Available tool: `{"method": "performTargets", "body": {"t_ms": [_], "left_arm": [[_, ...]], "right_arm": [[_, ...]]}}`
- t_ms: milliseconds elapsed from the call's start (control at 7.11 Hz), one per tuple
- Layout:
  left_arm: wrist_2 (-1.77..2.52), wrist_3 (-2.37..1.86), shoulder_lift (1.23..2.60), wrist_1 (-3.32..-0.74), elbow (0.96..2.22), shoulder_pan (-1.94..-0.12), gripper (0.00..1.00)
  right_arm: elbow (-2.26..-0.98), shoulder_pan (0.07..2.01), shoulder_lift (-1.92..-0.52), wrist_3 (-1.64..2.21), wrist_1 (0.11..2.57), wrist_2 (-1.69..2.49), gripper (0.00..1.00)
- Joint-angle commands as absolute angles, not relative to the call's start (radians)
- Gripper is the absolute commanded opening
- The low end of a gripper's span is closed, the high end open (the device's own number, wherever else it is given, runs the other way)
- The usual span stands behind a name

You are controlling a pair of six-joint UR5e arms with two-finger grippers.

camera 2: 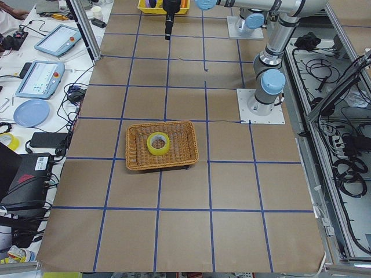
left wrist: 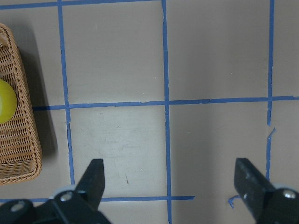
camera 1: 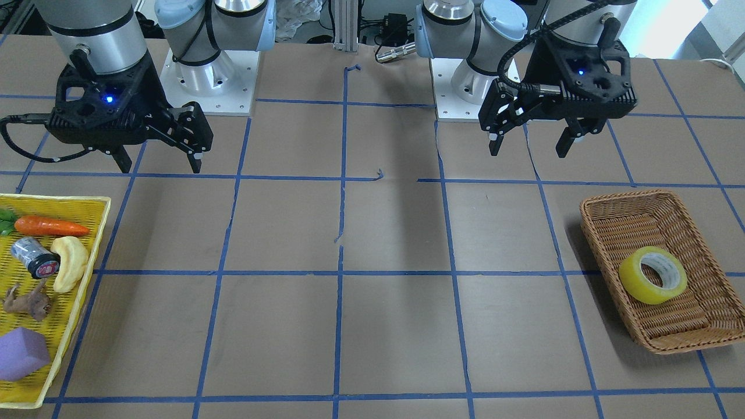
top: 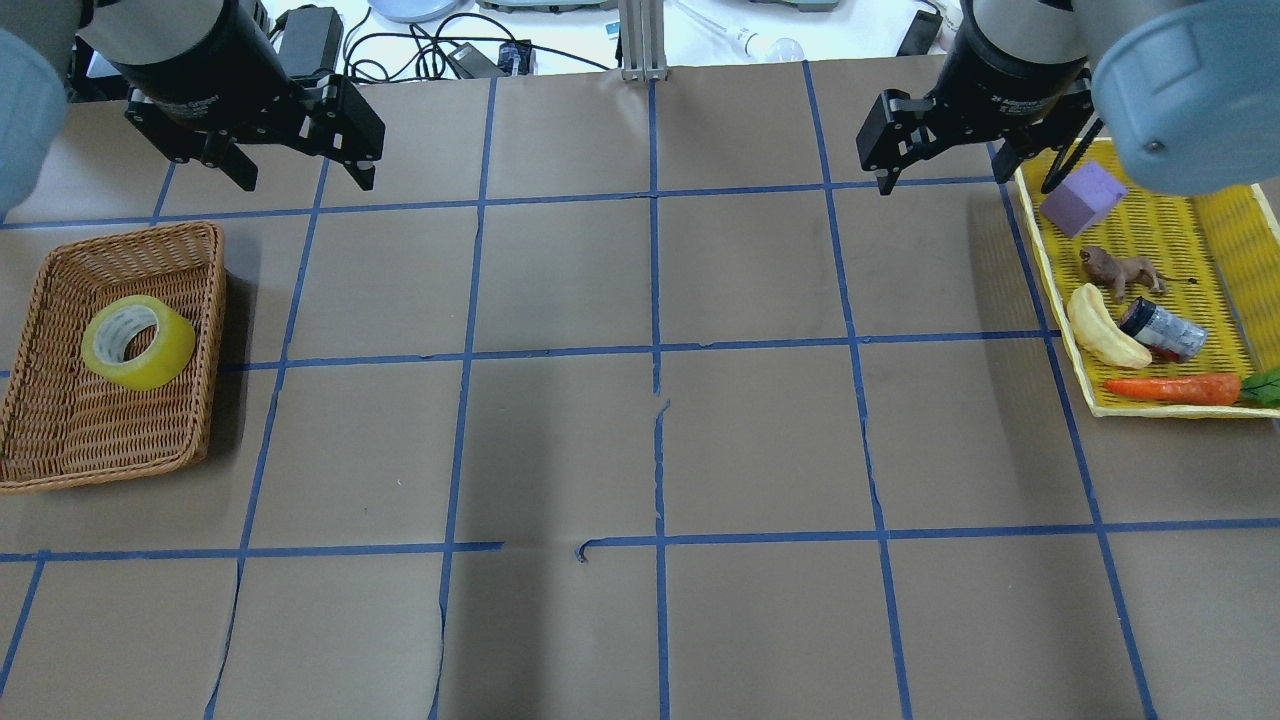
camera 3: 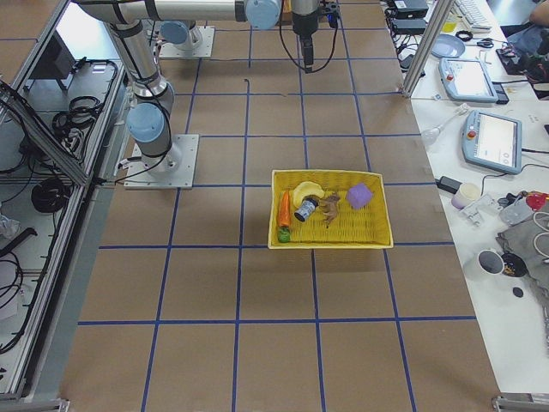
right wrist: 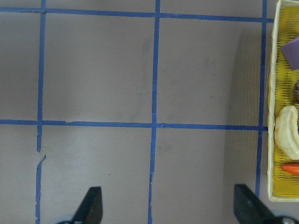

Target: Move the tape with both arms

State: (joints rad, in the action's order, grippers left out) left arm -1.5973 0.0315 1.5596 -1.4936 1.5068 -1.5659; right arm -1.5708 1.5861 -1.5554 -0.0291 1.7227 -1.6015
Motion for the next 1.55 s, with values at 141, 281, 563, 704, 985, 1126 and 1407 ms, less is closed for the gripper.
{"method": "performTargets", "body": {"t_ms": [141, 281, 563, 704, 985, 1126, 1407], "left_arm": [[-1.598, 0.031, 1.560, -1.493, 1.515, -1.568, 1.00], [-1.597, 0.031, 1.554, -1.491, 1.522, -1.568, 1.00], [-1.598, 0.032, 1.546, -1.493, 1.525, -1.568, 1.00], [-1.597, 0.032, 1.551, -1.493, 1.525, -1.568, 1.00], [-1.598, 0.032, 1.546, -1.493, 1.525, -1.568, 1.00], [-1.598, 0.032, 1.548, -1.491, 1.525, -1.568, 1.00], [-1.597, 0.032, 1.549, -1.491, 1.523, -1.568, 1.00]], "right_arm": [[-1.571, 1.586, -1.555, -0.029, 1.723, -1.601, 1.00], [-1.571, 1.586, -1.555, -0.029, 1.723, -1.601, 1.00], [-1.572, 1.586, -1.555, -0.029, 1.723, -1.601, 1.00], [-1.572, 1.586, -1.555, -0.029, 1.723, -1.601, 1.00], [-1.572, 1.586, -1.555, -0.029, 1.723, -1.601, 1.00], [-1.572, 1.586, -1.555, -0.029, 1.723, -1.601, 1.00], [-1.572, 1.586, -1.555, -0.029, 1.723, -1.601, 1.00]]}}
